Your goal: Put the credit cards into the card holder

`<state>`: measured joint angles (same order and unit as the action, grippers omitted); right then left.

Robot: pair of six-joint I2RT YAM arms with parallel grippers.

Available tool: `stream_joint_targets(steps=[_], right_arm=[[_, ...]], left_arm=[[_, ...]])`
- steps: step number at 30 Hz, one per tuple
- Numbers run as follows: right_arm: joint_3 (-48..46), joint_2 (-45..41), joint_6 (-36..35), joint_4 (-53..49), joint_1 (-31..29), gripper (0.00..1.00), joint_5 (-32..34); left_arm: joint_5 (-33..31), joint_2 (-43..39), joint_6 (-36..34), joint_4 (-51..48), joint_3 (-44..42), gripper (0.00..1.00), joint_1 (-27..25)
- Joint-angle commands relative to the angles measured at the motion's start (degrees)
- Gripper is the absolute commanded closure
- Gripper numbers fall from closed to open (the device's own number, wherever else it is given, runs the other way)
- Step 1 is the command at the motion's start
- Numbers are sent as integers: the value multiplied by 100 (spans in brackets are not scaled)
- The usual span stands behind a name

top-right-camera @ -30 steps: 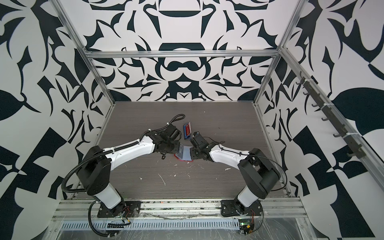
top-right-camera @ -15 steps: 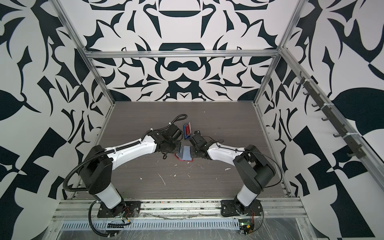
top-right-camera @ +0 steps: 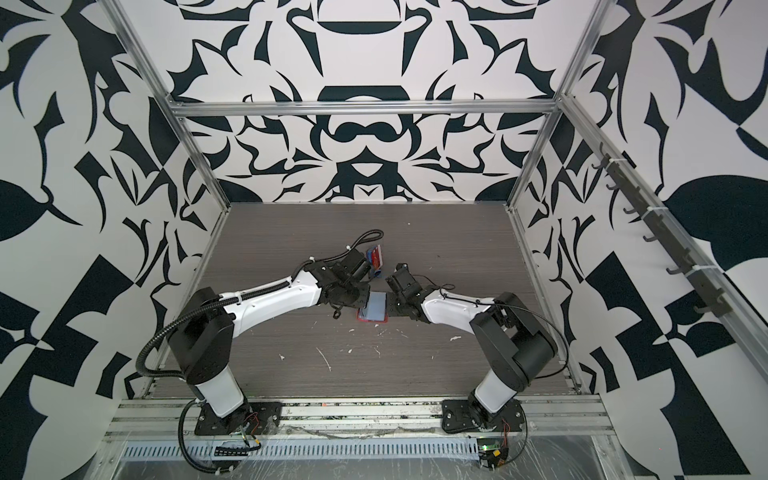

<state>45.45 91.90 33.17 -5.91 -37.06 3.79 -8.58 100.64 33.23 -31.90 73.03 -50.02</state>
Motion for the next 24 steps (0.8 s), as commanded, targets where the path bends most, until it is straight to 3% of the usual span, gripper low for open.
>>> stream_joint_targets(steps=[1, 8, 16, 24], right_arm=[[-79, -198, 110, 158, 40, 100, -44], [-262, -308, 159, 287, 115, 100, -104], [-412, -400, 207, 352, 167, 100, -116], [-488, -435, 215, 409, 207, 100, -157]], left_arm=[[388, 115, 15, 221, 57, 79, -25], [1044, 167, 94, 938, -246, 66, -25], [1280, 467, 208, 1267, -273, 51, -25], [1437, 746, 340, 1546, -290, 47, -2]])
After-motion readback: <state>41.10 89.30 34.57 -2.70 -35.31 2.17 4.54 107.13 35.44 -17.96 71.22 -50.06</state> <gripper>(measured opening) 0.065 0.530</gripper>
